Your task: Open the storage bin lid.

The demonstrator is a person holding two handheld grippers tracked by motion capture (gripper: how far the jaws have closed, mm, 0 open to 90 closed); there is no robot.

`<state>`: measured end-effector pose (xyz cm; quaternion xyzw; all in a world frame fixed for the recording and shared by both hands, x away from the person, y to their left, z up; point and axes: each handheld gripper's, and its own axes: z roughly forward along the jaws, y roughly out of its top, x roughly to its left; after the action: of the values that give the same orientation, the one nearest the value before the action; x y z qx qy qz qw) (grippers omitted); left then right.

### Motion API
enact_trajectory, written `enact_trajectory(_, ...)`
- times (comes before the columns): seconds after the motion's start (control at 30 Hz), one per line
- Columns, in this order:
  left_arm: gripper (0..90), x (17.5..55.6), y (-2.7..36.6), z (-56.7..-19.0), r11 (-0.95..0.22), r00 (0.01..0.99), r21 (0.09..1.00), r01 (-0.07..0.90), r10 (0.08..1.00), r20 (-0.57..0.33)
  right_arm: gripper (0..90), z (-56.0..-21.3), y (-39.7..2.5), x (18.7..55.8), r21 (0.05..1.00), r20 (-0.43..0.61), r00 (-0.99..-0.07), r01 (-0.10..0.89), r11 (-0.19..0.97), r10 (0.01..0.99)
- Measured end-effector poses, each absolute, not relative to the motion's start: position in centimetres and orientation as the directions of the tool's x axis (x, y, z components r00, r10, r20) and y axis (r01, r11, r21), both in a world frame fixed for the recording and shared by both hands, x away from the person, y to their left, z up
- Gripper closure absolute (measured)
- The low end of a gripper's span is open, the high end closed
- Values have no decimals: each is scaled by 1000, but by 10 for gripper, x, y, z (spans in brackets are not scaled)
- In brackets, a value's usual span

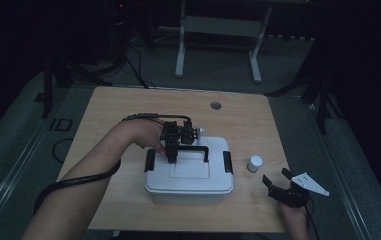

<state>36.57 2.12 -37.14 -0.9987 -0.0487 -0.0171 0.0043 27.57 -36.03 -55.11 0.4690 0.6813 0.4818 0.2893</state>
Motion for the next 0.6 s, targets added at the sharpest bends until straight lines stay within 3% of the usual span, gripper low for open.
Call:
enact_trajectory(0.43, 819, 360, 16, -372, -991, 992, -38, 125, 125, 18, 131, -552, -359, 276, 926, 49, -394, 362, 107, 918)
enact_trajectory(0.6, 827, 361, 14, -372, -991, 993, -54, 121, 120, 13, 131, -552, -359, 276, 925, 45, -397, 363, 112, 917)
